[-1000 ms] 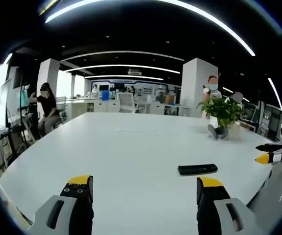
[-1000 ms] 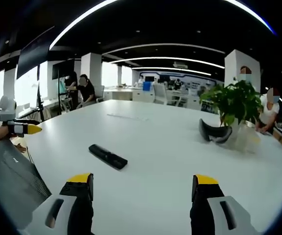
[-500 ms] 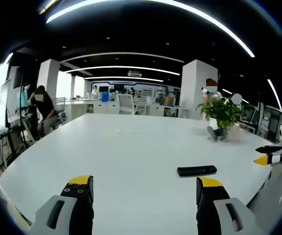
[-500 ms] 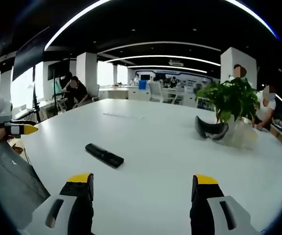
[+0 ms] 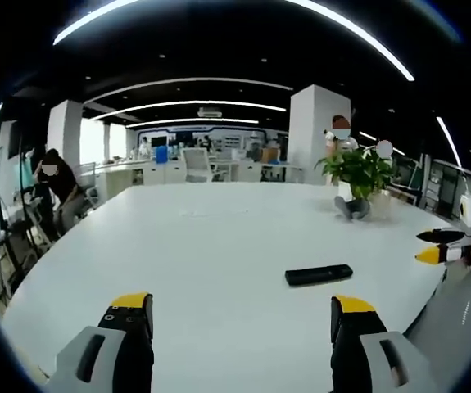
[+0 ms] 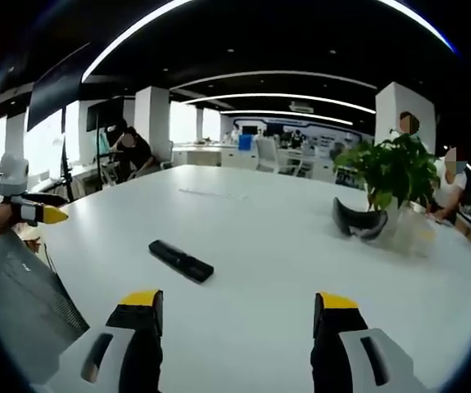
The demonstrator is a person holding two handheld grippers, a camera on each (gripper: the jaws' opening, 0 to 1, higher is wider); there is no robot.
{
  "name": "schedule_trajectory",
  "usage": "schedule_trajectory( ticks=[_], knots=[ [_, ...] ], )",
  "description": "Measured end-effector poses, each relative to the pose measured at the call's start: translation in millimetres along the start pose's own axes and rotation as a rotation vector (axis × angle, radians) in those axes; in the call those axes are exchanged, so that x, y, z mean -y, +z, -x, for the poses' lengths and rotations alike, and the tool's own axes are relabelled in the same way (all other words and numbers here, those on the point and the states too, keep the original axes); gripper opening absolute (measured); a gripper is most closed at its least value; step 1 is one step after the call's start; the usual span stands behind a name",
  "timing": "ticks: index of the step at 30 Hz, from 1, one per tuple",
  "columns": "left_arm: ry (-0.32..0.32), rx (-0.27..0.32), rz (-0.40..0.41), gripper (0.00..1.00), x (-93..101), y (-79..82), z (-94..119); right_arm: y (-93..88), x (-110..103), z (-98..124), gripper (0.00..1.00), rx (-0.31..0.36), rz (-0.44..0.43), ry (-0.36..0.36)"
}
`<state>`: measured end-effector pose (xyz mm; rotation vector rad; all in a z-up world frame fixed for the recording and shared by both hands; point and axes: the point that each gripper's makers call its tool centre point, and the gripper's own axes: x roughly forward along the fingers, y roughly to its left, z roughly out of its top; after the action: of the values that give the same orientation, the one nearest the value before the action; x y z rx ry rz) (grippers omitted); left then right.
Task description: Press the specified remote control buttons in sequence, fully releasing each button before pressing the next.
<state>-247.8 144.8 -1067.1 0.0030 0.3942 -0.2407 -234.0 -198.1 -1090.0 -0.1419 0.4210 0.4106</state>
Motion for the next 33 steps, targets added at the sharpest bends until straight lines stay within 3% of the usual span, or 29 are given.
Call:
schedule_trajectory(
  ticks=[6,19,33],
  knots=[
    [-0.070,0.034,-0.014,0.95,6.8,20.1,-10,-0.7,-2,-1,0.72,-0.006,0.004,0.009],
    [-0.260,-0.053,-0.084,1.00,32.1,19.3,-52,-4.6,5,1,0.72,-0.024,0.012,-0.025],
    [-0.511,-0.249,-0.175,1.00,74.8,-6.2,-100,-8.3,5,1,0.70,-0.044,0.016,-0.024]
  ],
)
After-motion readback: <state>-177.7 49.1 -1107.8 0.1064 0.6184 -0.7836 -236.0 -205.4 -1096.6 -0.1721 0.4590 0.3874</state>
